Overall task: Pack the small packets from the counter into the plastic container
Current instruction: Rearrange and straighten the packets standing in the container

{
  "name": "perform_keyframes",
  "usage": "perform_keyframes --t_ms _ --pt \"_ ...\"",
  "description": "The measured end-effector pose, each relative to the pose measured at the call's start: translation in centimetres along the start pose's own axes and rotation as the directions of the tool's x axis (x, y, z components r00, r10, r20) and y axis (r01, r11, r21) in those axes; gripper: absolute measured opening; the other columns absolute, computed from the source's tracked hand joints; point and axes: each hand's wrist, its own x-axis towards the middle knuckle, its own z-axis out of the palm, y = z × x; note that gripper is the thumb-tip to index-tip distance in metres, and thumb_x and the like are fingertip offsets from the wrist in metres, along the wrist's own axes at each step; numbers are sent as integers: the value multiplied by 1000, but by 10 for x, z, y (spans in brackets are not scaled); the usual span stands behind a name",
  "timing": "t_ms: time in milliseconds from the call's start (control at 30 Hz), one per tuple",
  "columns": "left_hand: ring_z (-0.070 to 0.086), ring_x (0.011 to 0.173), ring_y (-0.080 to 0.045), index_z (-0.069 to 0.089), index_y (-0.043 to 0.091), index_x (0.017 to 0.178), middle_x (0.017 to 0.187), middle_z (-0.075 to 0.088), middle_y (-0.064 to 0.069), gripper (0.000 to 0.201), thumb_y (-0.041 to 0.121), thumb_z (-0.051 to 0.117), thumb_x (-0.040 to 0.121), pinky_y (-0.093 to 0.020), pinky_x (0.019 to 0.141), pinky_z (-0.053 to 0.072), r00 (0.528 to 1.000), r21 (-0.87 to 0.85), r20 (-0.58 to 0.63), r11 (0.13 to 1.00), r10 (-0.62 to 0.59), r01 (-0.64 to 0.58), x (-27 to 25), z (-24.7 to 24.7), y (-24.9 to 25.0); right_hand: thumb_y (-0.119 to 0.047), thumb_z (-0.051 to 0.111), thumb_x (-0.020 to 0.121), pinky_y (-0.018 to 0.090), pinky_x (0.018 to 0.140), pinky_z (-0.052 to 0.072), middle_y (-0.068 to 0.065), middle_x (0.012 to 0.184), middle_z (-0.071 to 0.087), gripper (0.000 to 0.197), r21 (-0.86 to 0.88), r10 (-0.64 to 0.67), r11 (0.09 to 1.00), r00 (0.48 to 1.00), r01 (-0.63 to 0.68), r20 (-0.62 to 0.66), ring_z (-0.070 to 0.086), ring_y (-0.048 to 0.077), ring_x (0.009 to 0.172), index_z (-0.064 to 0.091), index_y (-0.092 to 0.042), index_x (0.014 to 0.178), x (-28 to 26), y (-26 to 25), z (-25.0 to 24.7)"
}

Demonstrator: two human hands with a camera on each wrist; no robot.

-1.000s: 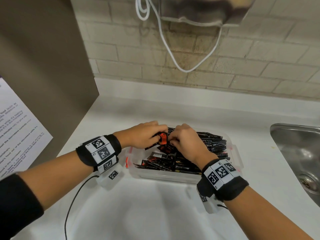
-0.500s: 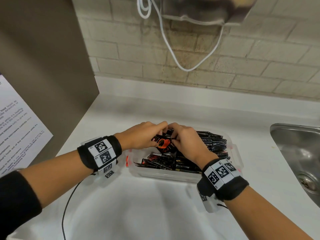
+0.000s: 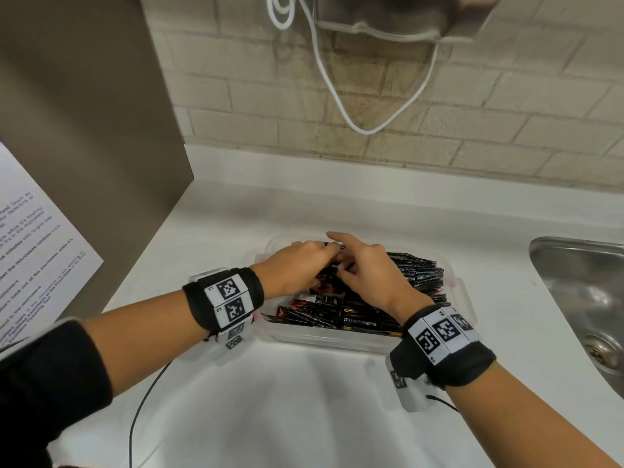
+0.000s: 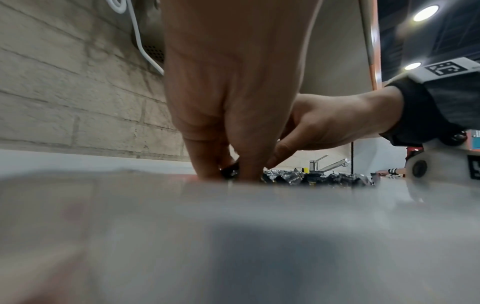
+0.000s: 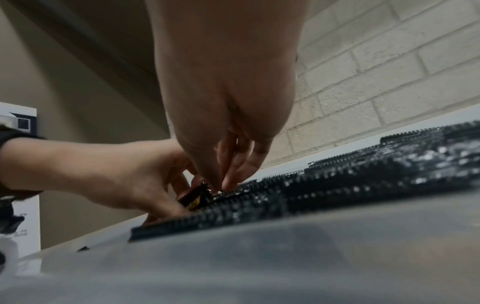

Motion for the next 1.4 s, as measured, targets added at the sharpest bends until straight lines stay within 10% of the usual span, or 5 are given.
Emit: perform_keyframes --t_ms 167,400,1067,1200,1400 --pt "50 77 -16 41 18 90 85 46 7 39 1 73 76 -27 63 38 998 -93 -9 994 -65 64 5 11 -6 -2 75 81 28 83 48 -3 93 66 64 -78 34 996 999 -32 19 55 13 84 50 -21 138 -1 6 -6" --pt "51 70 -14 50 13 92 81 58 -1 34 7 78 74 -23 58 40 987 -262 13 952 -163 161 6 14 -10 1 68 84 24 69 48 -3 74 67 24 -59 17 998 1000 -19 -23 58 9 63 67 -14 102 0 2 -3" --pt "38 59 -10 38 25 69 66 46 8 48 44 82 72 -31 56 34 975 -267 -121 952 -187 149 3 6 -10 -11 70 86 30 86 40 4 103 60 15 -294 -32 955 999 39 28 52 24 101 67 -14 100 -1 3 1" --pt "59 72 -3 65 25 79 78 66 12 22 44 74 82 -30 73 53 982 -191 184 979 -38 74 -3 -15 -21 -10 70 85 31 84 40 4 100 58 11 -296 -16 955 1000 17 5 50 25 100 65 -13 94 -2 4 2" --pt "60 116 -16 61 15 133 129 66 2 45 44 57 98 -34 102 47 826 -55 563 994 -44 91 0 -8 -15 -10 68 85 34 85 43 3 100 58 10 -313 7 950 1000 -11 -15 49 24 99 63 -13 93 -3 2 2"
